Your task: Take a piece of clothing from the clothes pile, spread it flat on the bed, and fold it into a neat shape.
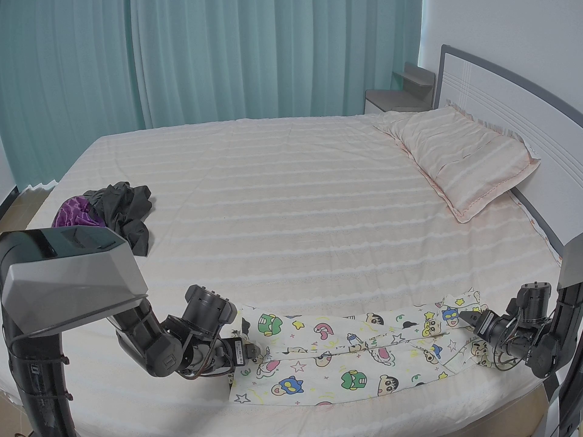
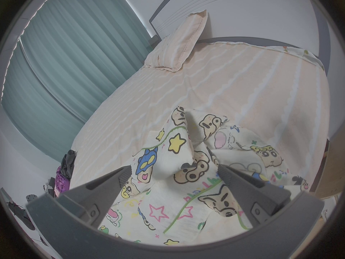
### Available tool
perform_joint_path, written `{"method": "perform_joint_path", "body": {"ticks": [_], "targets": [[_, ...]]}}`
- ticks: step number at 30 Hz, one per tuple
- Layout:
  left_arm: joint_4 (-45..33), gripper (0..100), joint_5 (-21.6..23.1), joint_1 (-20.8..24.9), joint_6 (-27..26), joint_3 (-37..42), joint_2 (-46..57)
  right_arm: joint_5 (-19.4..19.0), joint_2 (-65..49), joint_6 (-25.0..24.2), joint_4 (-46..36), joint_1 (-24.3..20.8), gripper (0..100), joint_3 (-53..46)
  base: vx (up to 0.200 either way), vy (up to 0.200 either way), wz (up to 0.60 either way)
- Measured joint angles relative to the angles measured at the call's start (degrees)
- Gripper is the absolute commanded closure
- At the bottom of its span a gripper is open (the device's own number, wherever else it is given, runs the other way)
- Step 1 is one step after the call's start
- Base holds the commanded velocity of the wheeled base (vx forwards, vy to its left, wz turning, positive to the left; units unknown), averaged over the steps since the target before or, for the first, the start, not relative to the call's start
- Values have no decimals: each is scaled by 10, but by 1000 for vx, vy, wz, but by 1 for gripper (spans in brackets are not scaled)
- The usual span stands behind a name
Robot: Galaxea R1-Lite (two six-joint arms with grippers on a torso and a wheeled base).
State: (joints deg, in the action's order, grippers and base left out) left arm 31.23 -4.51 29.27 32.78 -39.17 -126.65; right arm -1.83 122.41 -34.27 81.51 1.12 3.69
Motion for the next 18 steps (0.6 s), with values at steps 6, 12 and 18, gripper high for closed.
{"method": "perform_joint_path", "body": {"ticks": [6,12,18], "targets": [[1,0,7,-10,36,22,51,5,-27,-1,5,12,0,-12,0,0,0],[1,0,55,-17,116,43,114,20,-78,-17,5,23,0,-25,0,0,0],[-1,0,97,-19,158,58,143,23,-117,-62,-2,26,0,-27,0,0,0]]}}
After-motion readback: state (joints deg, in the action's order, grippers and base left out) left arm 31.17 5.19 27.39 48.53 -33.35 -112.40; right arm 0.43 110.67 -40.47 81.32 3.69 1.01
